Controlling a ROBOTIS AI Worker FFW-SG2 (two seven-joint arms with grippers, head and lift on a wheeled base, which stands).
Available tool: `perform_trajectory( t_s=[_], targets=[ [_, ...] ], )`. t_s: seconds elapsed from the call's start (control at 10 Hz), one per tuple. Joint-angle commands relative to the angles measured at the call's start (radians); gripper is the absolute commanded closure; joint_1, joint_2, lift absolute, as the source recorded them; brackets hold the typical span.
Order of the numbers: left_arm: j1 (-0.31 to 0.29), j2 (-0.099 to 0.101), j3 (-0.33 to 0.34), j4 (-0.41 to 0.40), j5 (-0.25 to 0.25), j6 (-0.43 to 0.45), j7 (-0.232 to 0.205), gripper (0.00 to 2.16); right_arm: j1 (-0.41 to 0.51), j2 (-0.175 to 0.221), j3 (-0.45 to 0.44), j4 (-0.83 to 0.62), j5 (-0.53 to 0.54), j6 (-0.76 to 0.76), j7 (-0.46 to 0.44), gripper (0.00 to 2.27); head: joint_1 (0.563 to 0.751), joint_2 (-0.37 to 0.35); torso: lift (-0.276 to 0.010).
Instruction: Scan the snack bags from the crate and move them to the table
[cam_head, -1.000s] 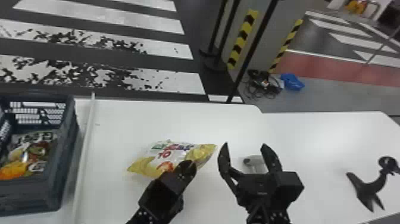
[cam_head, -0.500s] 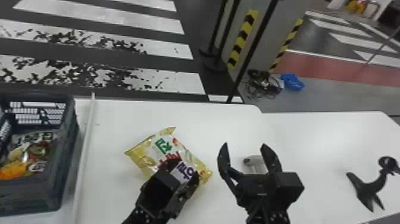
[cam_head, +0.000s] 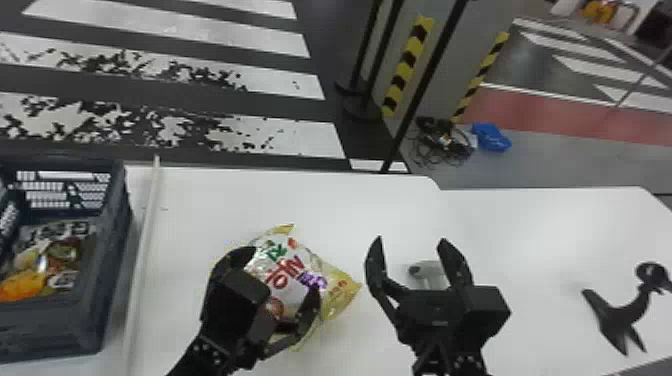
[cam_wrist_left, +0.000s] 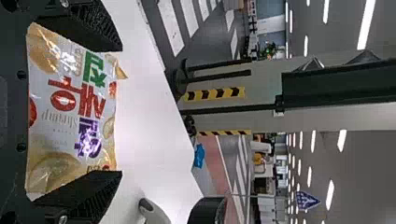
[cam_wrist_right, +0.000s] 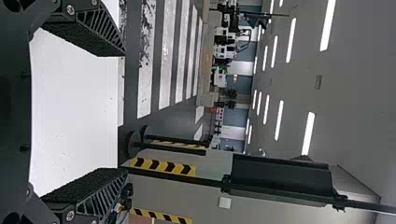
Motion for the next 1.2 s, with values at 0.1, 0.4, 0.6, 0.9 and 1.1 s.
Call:
perform_trajectory(
  t_s=[0.1,0.4,0.6,0.9,1.1],
  targets=[
    [0.045,0.031,0.127,-0.089,0.043,-0.009,0.020,0.03,-0.006,-0.001,0.000,0.015,-0.004,-0.002,0.000,0.11,0.695,-0.350,-0.095],
    [0.127,0.071,0.325,-0.209,0.123,-0.009,0.040,0.03,-0.017,-0.001,0.009,0.032,-0.004,-0.002,0.003,0.11,0.695,-0.336,-0.095],
    [0.180,0.086,0.413,-0.267,0.133,-0.012,0.058,0.03,-0.032,0.000,0.029,0.040,0.003,0.001,0.003,0.11,0.695,-0.245,-0.095],
    [0.274,0.109,0.532,-0.293,0.178,-0.065,0.075,0.04,-0.035,0.002,0.048,0.040,0.037,0.060,0.000,0.11,0.695,-0.158,-0.095],
    [0.332,0.118,0.617,-0.311,0.222,-0.089,0.071,0.04,-0.032,-0.005,0.052,0.030,0.045,0.121,0.003,0.11,0.695,-0.091,-0.095]
  ],
)
